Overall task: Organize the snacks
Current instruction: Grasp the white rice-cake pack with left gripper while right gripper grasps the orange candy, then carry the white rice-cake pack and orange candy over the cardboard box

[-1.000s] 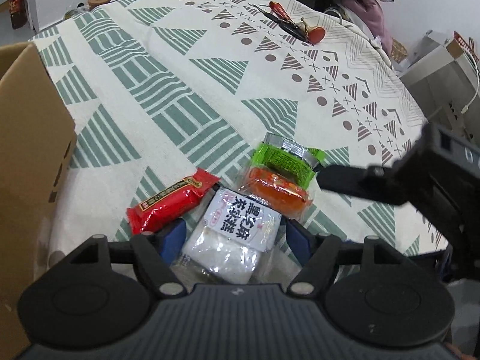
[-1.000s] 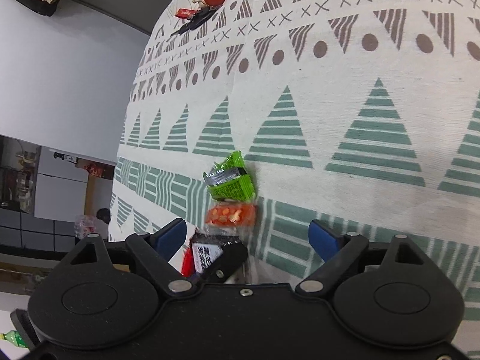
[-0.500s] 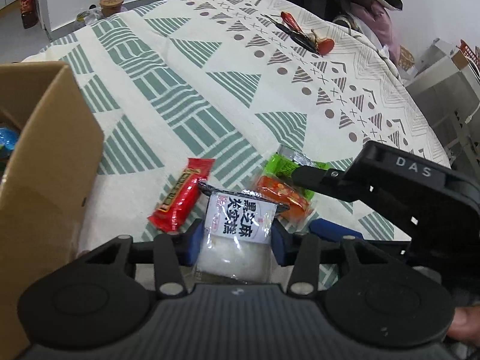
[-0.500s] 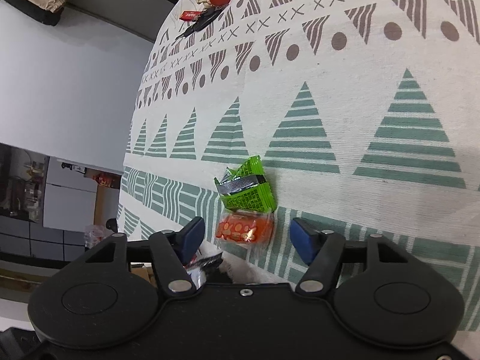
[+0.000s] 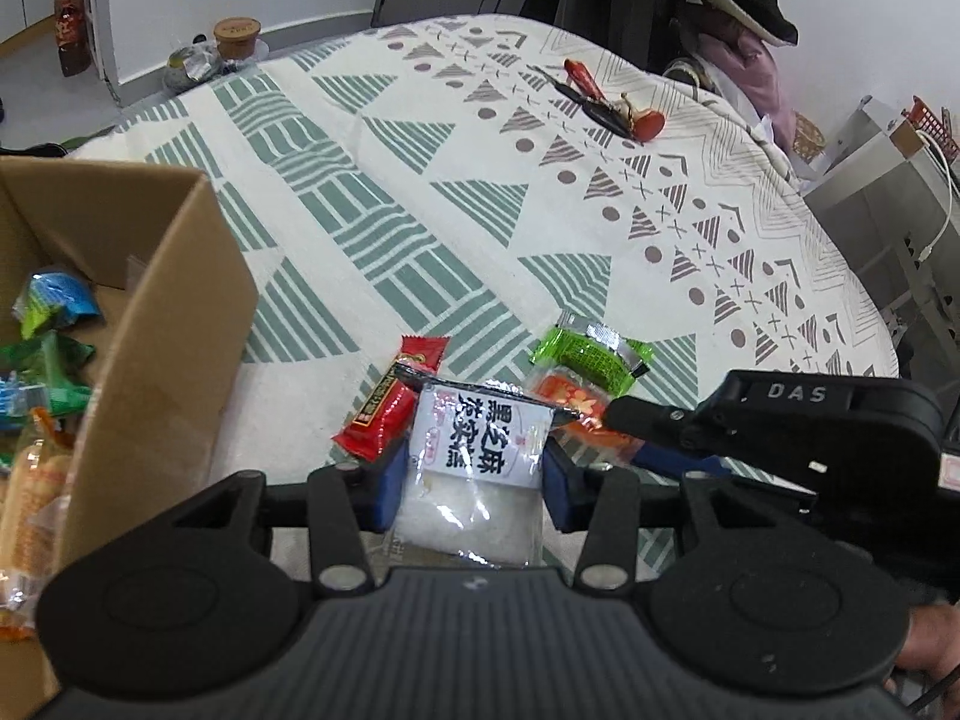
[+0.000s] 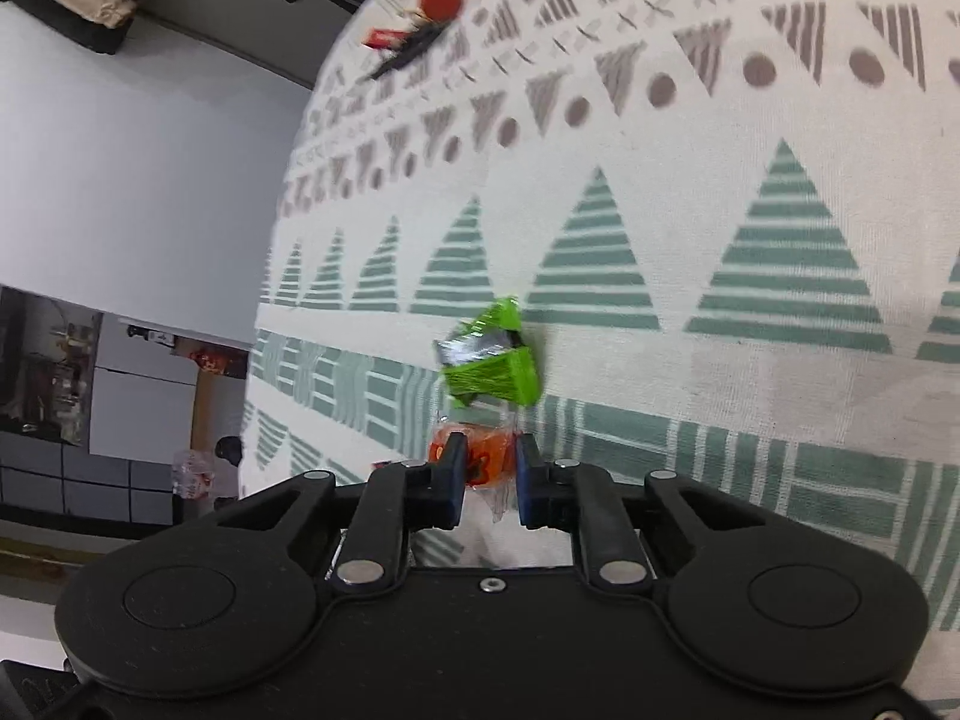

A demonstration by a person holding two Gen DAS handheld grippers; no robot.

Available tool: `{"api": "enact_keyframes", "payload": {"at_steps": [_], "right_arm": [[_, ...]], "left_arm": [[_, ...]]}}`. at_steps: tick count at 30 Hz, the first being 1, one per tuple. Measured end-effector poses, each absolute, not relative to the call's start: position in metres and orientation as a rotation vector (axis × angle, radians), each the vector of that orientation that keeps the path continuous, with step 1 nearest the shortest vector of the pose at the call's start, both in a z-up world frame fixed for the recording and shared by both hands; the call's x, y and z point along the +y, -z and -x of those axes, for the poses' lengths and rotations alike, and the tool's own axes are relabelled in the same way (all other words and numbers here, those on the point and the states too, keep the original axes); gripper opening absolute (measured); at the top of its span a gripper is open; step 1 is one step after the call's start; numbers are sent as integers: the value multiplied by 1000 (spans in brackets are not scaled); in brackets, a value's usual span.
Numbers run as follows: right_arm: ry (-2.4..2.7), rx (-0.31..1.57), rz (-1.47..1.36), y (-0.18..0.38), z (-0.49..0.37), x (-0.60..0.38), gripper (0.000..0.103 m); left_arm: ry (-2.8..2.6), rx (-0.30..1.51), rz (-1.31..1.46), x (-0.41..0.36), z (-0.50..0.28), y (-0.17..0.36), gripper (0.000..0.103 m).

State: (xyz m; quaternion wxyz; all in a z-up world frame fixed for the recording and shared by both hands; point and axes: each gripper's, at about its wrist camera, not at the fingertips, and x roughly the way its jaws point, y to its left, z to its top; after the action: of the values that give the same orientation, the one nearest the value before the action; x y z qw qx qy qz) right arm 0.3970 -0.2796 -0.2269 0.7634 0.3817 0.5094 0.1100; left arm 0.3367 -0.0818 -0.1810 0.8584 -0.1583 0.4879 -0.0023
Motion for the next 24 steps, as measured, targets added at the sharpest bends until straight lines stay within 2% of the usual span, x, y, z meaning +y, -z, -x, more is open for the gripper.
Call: {"api": "enact_keyframes", "payload": {"at_steps": [24], "right_arm": [[-411,947,-850,167,-347,-277,15]], "left_arm": [[-83,878,294,-64,-288,112,45]]}}
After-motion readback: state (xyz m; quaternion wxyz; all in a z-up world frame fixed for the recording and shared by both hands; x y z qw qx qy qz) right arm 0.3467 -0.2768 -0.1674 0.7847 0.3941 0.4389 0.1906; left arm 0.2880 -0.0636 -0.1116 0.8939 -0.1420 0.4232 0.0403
